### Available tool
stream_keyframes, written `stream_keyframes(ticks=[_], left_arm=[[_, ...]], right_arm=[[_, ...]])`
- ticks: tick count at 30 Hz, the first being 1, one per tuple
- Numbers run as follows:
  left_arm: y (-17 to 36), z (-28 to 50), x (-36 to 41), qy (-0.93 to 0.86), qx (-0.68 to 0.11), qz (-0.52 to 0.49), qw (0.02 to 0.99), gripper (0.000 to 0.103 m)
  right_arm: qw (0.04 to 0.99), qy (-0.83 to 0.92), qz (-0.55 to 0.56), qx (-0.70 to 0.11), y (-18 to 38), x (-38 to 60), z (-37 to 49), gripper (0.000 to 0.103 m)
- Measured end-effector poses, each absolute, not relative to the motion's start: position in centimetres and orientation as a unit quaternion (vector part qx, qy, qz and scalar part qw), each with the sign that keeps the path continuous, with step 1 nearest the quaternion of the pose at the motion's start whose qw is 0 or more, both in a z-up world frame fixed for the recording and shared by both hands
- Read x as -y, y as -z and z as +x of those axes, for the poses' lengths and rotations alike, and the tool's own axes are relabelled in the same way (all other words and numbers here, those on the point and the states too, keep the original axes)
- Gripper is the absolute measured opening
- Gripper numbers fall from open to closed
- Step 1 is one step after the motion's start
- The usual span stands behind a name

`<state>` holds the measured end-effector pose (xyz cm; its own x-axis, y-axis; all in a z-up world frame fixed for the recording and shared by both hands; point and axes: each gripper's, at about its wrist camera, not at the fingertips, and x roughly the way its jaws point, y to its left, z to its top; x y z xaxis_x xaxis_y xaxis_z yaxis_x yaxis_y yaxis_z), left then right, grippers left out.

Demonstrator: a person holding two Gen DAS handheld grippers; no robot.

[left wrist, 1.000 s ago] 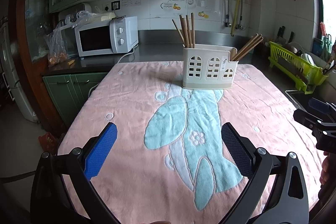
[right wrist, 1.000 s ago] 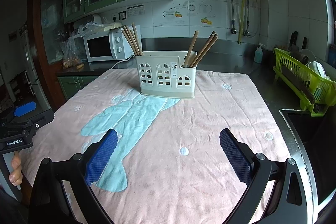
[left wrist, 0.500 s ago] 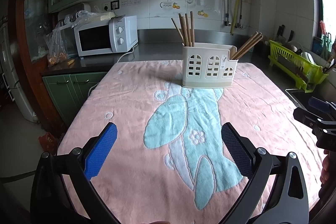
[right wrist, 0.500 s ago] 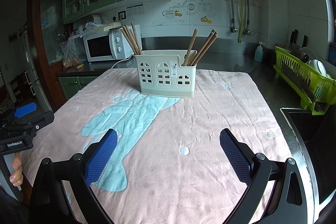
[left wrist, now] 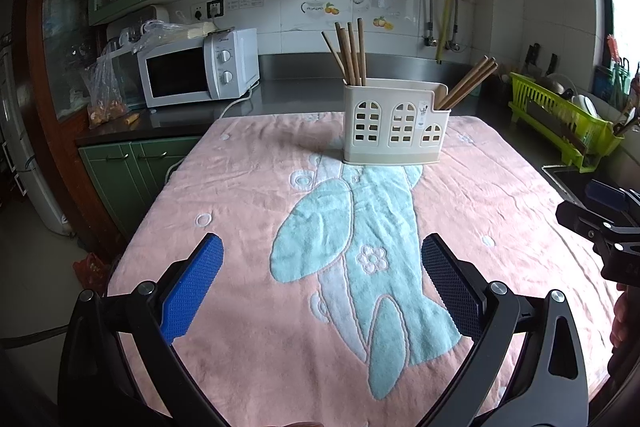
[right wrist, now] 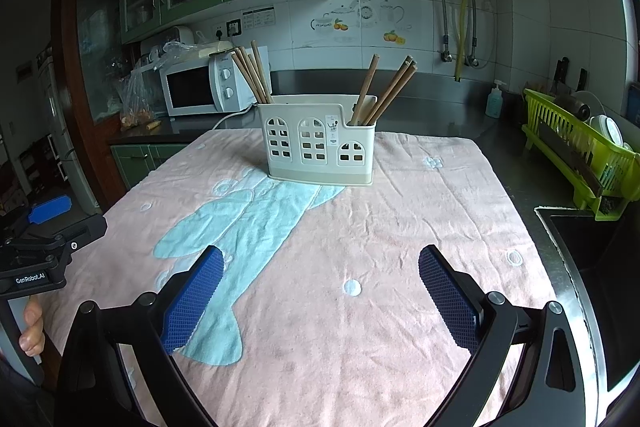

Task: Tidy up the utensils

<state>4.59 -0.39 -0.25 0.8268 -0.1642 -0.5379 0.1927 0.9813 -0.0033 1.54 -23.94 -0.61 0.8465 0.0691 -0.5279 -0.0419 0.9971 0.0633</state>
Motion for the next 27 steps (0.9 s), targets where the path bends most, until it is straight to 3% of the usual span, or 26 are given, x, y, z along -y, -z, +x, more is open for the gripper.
stream_keyframes(ticks=[27], left_arm=[[0.50,4.53,0.52,0.096,-0.281,0.027,0.955,0.098]], right_arm=[[0.961,-0.031,0.024,-0.275,0.51,23.51,1.70,0.095]])
